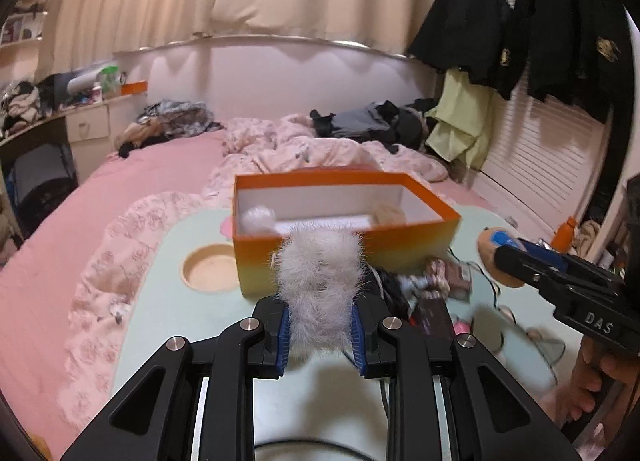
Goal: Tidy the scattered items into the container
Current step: 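Carry both items into the orange box and open both grippers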
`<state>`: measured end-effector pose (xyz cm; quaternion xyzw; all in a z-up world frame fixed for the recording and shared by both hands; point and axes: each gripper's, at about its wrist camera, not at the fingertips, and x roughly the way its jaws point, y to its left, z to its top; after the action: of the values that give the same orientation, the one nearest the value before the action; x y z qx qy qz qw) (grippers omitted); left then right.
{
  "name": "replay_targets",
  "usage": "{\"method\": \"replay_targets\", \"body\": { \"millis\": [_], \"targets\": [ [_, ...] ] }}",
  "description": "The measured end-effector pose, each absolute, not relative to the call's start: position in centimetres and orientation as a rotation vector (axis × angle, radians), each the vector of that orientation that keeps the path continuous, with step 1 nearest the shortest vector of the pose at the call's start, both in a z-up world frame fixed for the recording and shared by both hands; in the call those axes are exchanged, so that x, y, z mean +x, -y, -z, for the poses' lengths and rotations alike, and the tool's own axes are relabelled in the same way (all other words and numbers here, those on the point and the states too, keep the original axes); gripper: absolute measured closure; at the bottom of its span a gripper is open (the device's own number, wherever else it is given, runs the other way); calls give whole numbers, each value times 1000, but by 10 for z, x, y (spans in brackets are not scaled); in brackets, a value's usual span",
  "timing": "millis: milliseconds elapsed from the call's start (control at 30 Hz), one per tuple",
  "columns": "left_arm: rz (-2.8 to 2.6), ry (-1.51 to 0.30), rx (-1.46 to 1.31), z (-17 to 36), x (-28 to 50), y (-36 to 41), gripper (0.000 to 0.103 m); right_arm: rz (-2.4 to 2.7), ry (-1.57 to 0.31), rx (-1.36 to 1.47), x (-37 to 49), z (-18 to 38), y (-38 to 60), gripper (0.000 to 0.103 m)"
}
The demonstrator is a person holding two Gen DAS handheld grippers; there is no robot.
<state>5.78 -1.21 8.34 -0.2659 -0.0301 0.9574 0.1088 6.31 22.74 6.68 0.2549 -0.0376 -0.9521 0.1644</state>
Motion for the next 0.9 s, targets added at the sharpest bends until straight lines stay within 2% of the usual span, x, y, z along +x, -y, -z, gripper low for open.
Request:
{"method": "replay_targets", "body": {
  "millis": [233,433,600,767,867,900],
  "targets": [
    [-2832,9,-756,-125,18,6,80,2742,38,664,28,-103,-225,56],
    [-2810,-20,-730,-148,-13,-5,80,2731,66,734,-13,-107,-222,56],
    [-2799,-81,-819,-140,-51,-18,80,2712,99,837,-48,-96,-221,56],
    [-2726,25,-1006,-116,-88,-17,80,2711,91,917,-75,-86,-219,56],
    [-2737,-13,-1041,-106,-96,-21,80,2725,77,950,-84,-82,-217,54],
    [-2743,-31,-1055,-103,-97,-23,75,2728,80,961,-86,-80,-218,54]
  ]
}}
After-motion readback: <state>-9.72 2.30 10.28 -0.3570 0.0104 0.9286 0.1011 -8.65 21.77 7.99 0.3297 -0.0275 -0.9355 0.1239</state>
